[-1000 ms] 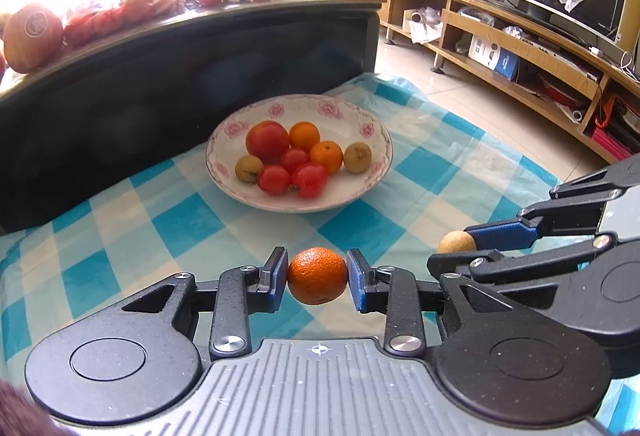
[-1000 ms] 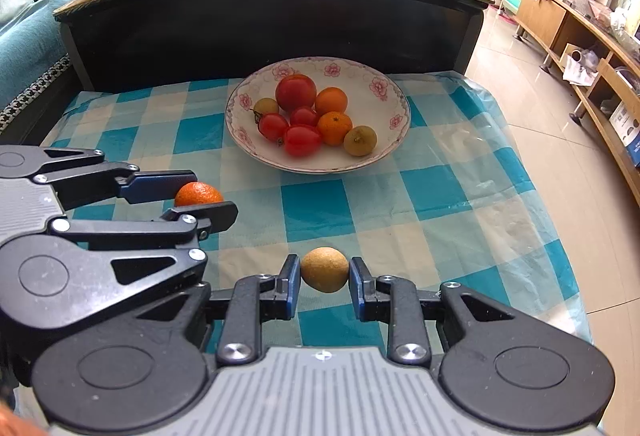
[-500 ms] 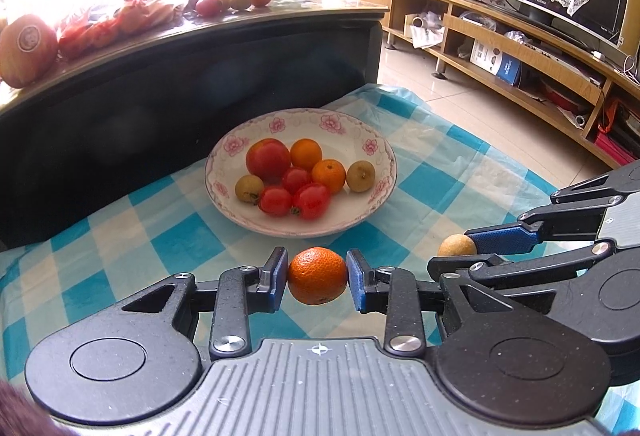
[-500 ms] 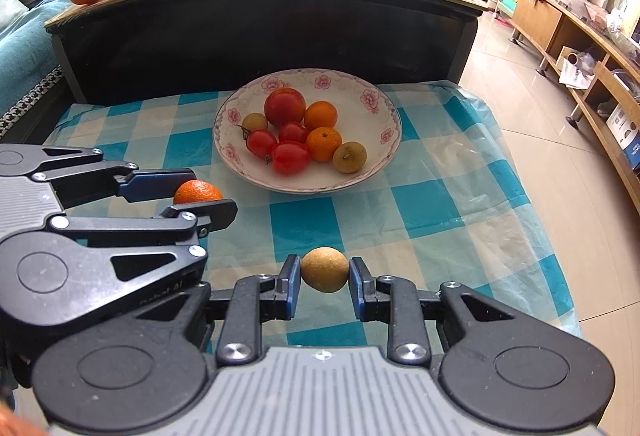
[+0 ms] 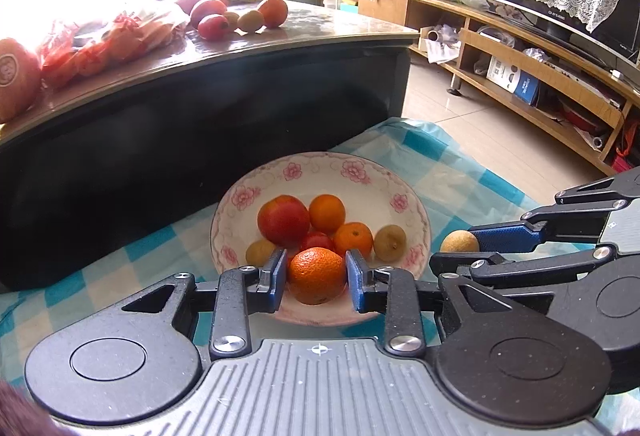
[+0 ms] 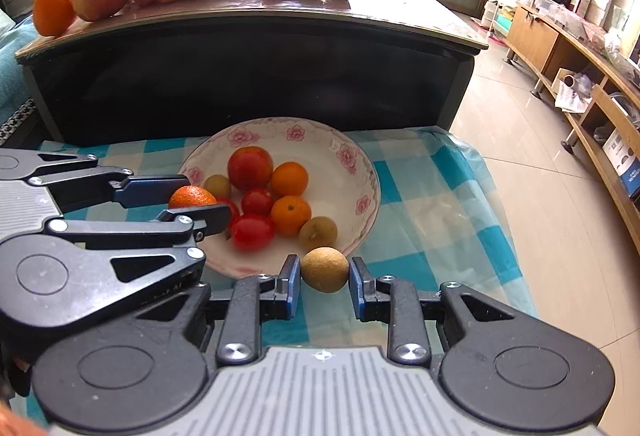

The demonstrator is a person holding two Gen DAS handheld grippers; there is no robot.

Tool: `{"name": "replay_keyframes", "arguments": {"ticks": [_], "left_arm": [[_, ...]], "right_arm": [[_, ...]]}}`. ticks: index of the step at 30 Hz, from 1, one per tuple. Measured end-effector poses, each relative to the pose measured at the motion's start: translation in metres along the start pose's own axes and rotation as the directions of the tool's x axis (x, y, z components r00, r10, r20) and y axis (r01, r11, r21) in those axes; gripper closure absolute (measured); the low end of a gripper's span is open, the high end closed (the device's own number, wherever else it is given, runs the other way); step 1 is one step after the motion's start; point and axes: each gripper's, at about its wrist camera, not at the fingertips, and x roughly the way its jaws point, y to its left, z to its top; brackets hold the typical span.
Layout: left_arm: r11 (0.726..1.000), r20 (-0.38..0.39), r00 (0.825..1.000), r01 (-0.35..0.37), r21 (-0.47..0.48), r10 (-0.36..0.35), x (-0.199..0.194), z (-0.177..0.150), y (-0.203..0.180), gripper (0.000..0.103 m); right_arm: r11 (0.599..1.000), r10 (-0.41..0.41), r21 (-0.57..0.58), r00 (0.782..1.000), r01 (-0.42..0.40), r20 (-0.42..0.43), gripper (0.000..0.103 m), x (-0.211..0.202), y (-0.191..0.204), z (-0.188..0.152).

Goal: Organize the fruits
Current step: 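Carry the mandarin and the brown fruit over the white bowl, then open both grippers to drop the mandarin and brown fruit into the bowl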

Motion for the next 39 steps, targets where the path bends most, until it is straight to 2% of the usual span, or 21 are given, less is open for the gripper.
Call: {"name": "replay_keyframes", "arguments": {"ticks": [12,39], "left_arm": [[1.0,-0.035,0.999,-0.011,-0.015,0.01,0.032,0.007,0.01,0.064],[0.999,-0.052,0.998,-0.03,-0.015,0.029,0.05,0.013,0.018,0.062]], "right_arm": [[1.0,0.004,0.007,1.0,-0.003,-0.012,0.073,0.035,-0.006,0.012],[1.0,0.001,-0.004,1.0,-0.001,0.005,0.072,0.054,-0.007,0.022]]}}
